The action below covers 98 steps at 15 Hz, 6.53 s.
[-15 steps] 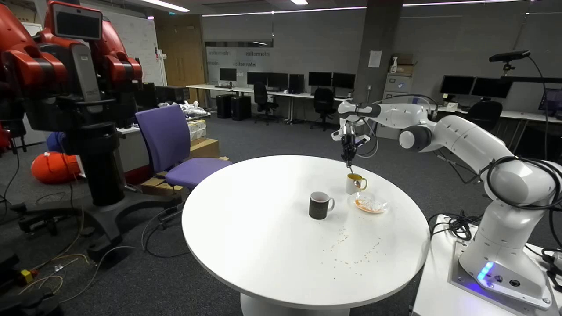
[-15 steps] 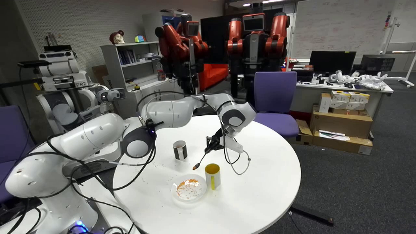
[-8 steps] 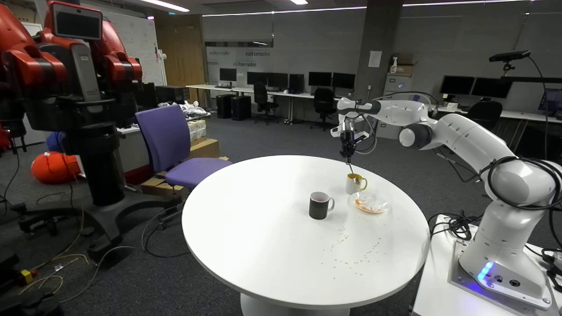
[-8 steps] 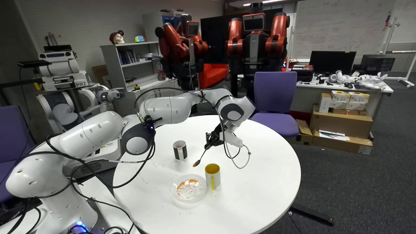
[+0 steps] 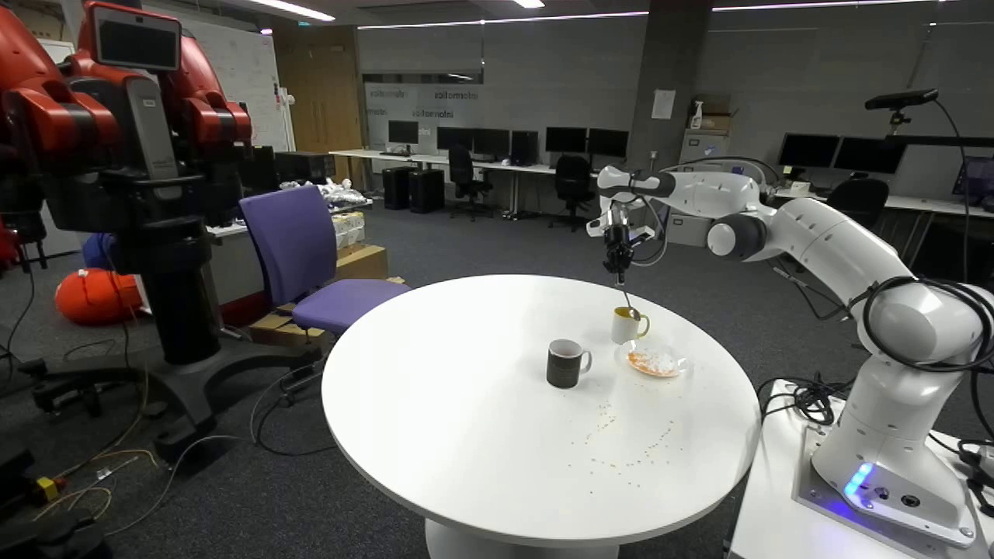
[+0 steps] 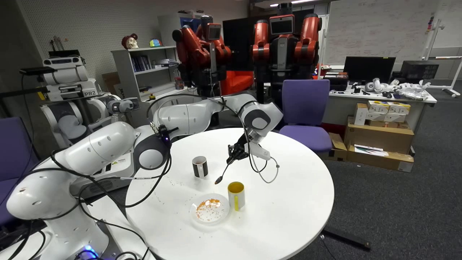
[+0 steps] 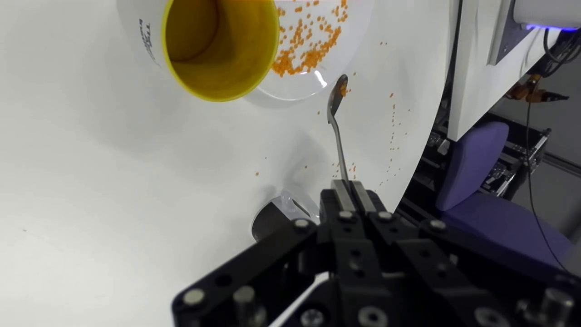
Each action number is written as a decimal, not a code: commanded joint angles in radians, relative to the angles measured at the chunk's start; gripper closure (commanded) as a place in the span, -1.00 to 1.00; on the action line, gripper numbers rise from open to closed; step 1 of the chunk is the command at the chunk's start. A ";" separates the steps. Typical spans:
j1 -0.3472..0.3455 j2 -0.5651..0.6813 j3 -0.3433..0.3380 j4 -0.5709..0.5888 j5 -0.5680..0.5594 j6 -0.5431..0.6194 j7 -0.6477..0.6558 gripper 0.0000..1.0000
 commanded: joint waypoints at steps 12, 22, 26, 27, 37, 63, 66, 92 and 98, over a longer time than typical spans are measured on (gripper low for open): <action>0.040 -0.109 -0.020 -0.024 -0.066 -0.007 -0.043 0.98; 0.006 -0.139 0.012 -0.050 0.026 -0.046 0.071 0.98; -0.005 -0.135 0.027 -0.057 0.148 -0.017 0.256 0.98; -0.003 -0.133 0.030 -0.056 0.184 0.006 0.306 0.98; 0.146 -0.083 0.023 -0.061 0.277 0.272 0.511 0.98; 0.336 -0.008 -0.002 -0.073 0.139 0.124 0.452 0.98; 0.346 0.005 -0.006 -0.069 0.129 0.162 0.452 0.98; 0.342 0.004 -0.003 -0.071 0.131 0.190 0.429 -0.93; 0.347 -0.083 -0.073 -0.076 0.063 0.133 0.440 -1.00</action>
